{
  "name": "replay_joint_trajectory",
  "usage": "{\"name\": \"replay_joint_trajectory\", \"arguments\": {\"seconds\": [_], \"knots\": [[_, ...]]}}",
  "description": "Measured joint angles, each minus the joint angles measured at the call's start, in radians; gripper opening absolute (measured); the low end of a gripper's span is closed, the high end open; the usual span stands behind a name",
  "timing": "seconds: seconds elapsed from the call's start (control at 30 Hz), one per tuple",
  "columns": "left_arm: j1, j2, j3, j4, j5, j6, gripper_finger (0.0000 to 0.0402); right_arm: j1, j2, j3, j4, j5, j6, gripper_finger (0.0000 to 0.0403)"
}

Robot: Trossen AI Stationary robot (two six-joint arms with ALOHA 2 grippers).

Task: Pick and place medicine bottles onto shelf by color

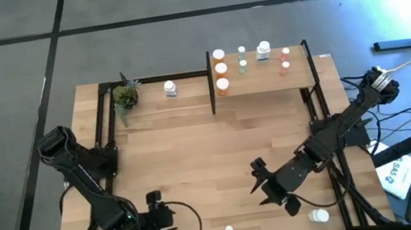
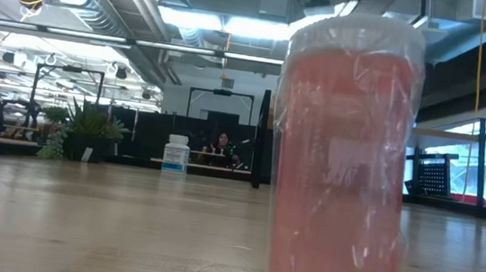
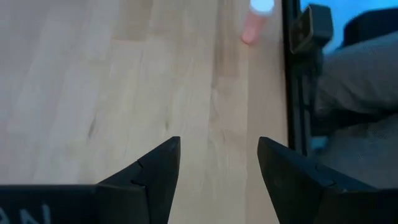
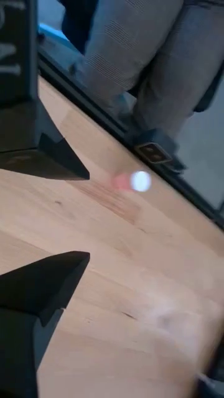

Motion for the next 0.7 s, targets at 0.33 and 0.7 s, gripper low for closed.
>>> {"name": "replay_joint_trajectory", "arguments": {"seconds": [0.33, 0.7], "knots": [[0.018, -0.003, 0.000, -0.003, 0.056, -0.027, 0.0208, -0.014, 0.022, 0.000, 0.070, 0.060, -0.097, 0.0200], [0.074, -0.008, 0.001, 0.001, 0.074, 0.026, 0.0208, 0.021, 0.010, 0.138, -0.226, 0.076, -0.004, 0.0200]]}}
